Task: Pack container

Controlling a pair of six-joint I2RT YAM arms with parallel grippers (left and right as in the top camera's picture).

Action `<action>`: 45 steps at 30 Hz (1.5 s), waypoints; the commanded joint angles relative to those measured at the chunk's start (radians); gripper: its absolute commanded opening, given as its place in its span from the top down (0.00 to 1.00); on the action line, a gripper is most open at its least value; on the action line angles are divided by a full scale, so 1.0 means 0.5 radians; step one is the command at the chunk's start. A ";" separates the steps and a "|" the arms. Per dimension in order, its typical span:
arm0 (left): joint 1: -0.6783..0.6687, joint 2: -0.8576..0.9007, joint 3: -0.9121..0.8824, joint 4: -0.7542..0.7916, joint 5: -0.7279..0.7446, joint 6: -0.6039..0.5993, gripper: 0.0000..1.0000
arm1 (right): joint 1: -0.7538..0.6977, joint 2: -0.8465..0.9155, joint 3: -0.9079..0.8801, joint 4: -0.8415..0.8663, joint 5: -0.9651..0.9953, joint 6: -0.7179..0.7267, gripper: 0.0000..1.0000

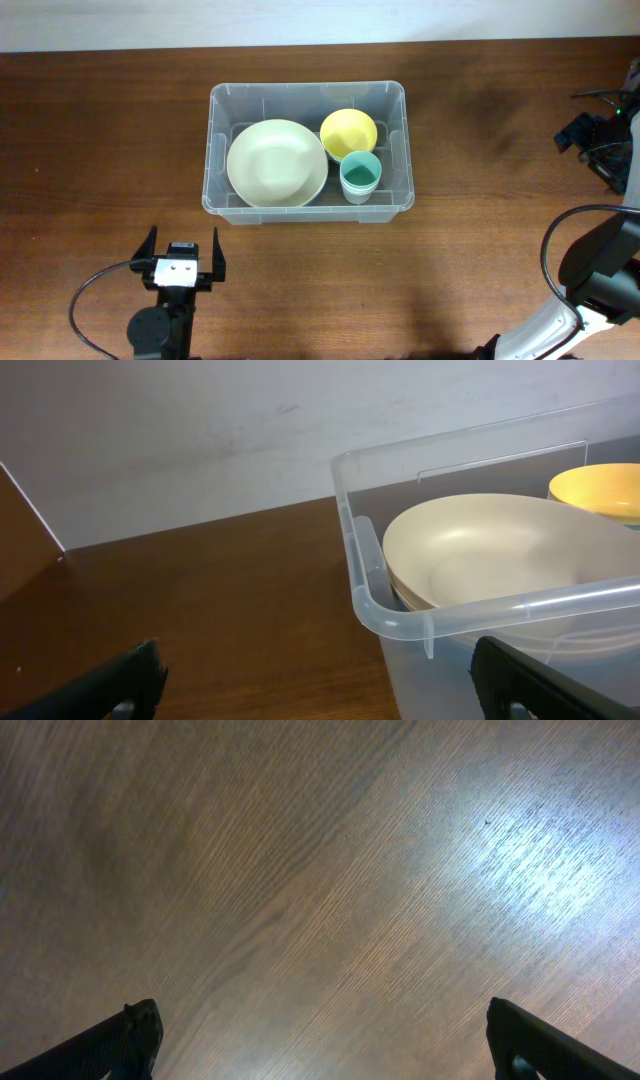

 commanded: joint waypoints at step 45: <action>0.008 -0.019 -0.009 -0.011 -0.029 -0.026 0.00 | 1.041 -3.805 -3.461 2.635 -0.034 -0.683 0.01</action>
